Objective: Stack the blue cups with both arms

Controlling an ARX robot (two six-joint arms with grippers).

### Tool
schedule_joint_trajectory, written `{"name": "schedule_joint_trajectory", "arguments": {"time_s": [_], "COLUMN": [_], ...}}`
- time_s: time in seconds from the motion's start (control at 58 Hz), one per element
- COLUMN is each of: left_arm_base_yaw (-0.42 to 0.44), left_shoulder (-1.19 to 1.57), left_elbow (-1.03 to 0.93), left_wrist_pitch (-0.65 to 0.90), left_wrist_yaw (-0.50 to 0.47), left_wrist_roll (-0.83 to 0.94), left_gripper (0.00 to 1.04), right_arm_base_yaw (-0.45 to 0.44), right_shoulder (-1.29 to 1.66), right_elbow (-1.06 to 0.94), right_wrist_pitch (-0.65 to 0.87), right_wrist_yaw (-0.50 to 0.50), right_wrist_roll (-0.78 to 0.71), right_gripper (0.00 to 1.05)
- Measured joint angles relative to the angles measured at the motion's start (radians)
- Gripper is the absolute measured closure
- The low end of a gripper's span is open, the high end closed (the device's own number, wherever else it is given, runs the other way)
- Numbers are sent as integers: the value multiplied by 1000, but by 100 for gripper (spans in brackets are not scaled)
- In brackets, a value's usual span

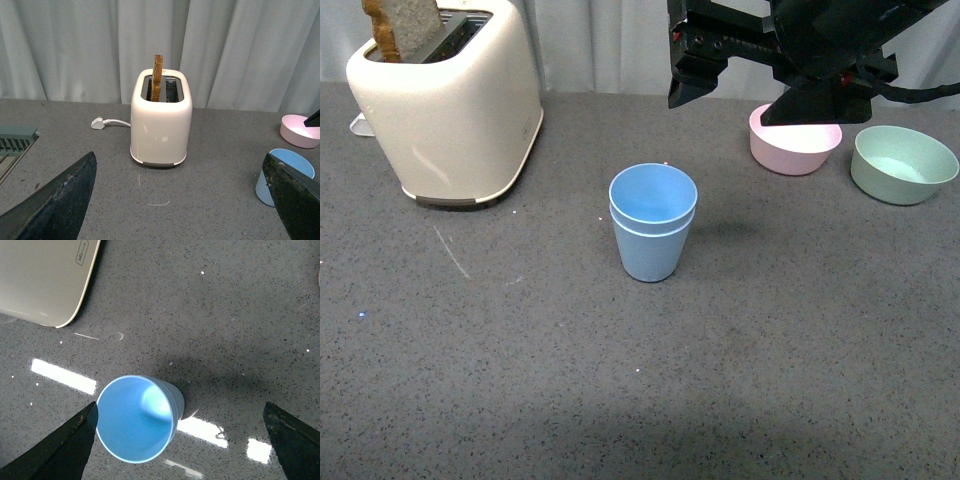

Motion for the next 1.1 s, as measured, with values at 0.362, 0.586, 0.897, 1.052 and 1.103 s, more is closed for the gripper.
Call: {"name": "schedule_joint_trajectory", "arguments": {"time_s": [0.362, 0.586, 0.897, 1.052, 1.103], "left_arm_base_yaw": [0, 0, 0, 0, 0], "left_shoulder": [0, 0, 0, 0, 0], "left_elbow": [0, 0, 0, 0, 0], "left_wrist_pitch": [0, 0, 0, 0, 0], "left_wrist_yaw": [-3, 0, -1, 0, 0], "left_wrist_roll": [0, 0, 0, 0, 0], "left_gripper": [7, 7, 7, 7, 7], "right_arm_base_yaw": [-35, -125, -200, -232, -242], "right_shoulder": [-138, -362, -554, -671, -728], "right_elbow": [-569, -846, -1091, -1167, -1194], "right_wrist_pitch": [1147, 1389, 1417, 1367, 1338], "right_wrist_yaw": [511, 448, 365, 336, 323], "right_wrist_roll": [-200, -227, -234, -234, -234], "right_gripper": [48, 87, 104, 104, 104]}}
